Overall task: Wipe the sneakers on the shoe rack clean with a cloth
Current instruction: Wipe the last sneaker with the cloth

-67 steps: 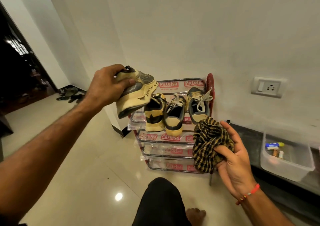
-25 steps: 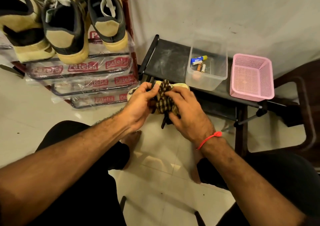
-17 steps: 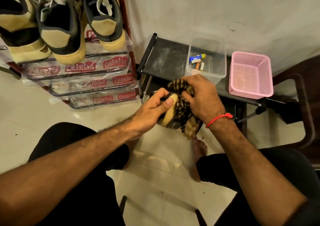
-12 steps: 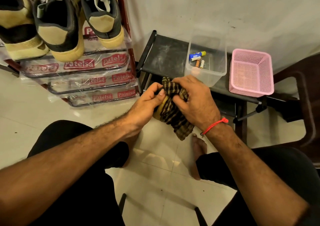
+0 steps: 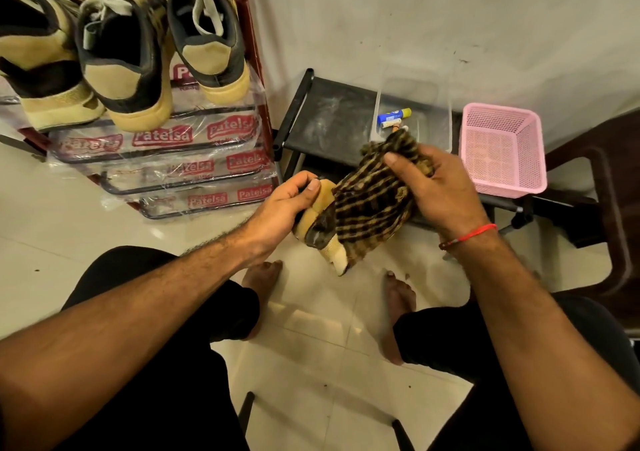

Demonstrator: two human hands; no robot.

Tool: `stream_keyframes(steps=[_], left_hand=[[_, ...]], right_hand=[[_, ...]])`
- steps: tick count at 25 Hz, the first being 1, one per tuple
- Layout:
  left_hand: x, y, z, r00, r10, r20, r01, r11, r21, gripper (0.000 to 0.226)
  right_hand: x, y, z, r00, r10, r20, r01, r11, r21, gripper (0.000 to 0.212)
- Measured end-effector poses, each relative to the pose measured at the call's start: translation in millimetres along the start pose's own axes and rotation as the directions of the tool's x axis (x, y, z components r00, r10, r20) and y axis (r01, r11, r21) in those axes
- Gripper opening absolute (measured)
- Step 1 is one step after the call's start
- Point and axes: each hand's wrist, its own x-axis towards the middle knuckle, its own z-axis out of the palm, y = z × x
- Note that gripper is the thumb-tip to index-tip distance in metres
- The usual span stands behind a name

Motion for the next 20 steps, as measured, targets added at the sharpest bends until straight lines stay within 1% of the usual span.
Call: stream_keyframes(steps=[1,2,3,4,5,6,7,8,9,10,11,12,14,15,16,17,18,20], left_hand=[[0,-1,0,1.000,0.008,0.008,-0.008,1.000,0.019,0.023],[-1,-1,0,1.000,0.012,0.014,-0.013,0.999,0.034,0.023],[-1,-1,1,1.000,0.012,0.016,-0.013,0.999,0.039,0.023],[-1,0,2,1.000,0.013,0.013,-0.013,0.999,0.031,0.023],[-1,2,2,1.000,0.009,0.002,-0.009,1.000,0.006,0.023],[-1,4,2,1.000,0.000,-0.020,0.000,1.000,-0.030,0.022],[-1,7,0,0.999,-0.015,-0.049,0.012,0.998,-0.056,0.021],[-1,8,-3,0.997,-0.028,-0.075,0.024,0.998,-0.061,0.023],[-1,8,-5,0.996,-0.032,-0.086,0.028,0.999,-0.046,0.026],[-2,9,-6,0.996,-0.027,-0.081,0.024,0.999,-0.031,0.028],[-4,10,-7,0.998,-0.019,-0.067,0.018,1.000,-0.024,0.030],[-4,10,-6,0.998,-0.015,-0.054,0.014,1.000,-0.026,0.032],[-6,13,-6,0.998,0.006,-0.058,-0.008,1.000,-0.027,0.043],[-7,15,-7,0.997,0.017,-0.069,-0.019,1.000,-0.020,0.048],[-6,15,-9,0.997,0.029,-0.071,-0.030,0.999,-0.016,0.048],[-5,15,-11,0.997,0.032,-0.069,-0.033,0.999,-0.010,0.044],[-6,15,-12,0.998,0.025,-0.063,-0.025,1.000,0.000,0.038],[-5,12,-12,0.999,-0.018,-0.048,0.019,0.999,0.026,0.031]], right_hand=[[2,4,-2,0.996,0.000,-0.092,0.001,1.000,0.003,0.022],[2,8,-1,0.989,-0.034,-0.141,0.028,0.999,-0.040,0.025],[1,10,1,0.987,-0.091,-0.131,0.076,0.991,-0.112,0.028],[-1,9,5,0.986,-0.155,-0.059,0.142,0.973,-0.181,0.030],[-6,8,12,0.976,-0.212,0.047,0.217,0.949,-0.229,0.032],[-13,7,22,0.950,-0.266,0.161,0.302,0.915,-0.269,0.035],[-21,7,35,0.907,-0.324,0.269,0.402,0.856,-0.324,0.040],[-30,6,48,0.853,-0.373,0.366,0.503,0.776,-0.381,0.044],[-36,6,59,0.802,-0.401,0.443,0.582,0.692,-0.427,0.047],[-38,8,64,0.771,-0.416,0.482,0.626,0.635,-0.453,0.048],[-34,11,63,0.771,-0.426,0.474,0.629,0.630,-0.456,0.046],[-26,15,58,0.802,-0.424,0.421,0.591,0.664,-0.457,0.044],[-11,21,43,0.885,-0.373,0.279,0.463,0.766,-0.446,0.041],[-9,22,39,0.909,-0.340,0.242,0.415,0.797,-0.438,0.039],[-12,20,39,0.916,-0.321,0.241,0.397,0.810,-0.432,0.038],[-19,16,43,0.905,-0.325,0.275,0.417,0.804,-0.423,0.038],[-27,12,48,0.871,-0.356,0.338,0.477,0.777,-0.411,0.039],[-35,7,52,0.779,-0.397,0.486,0.600,0.697,-0.393,0.039]])
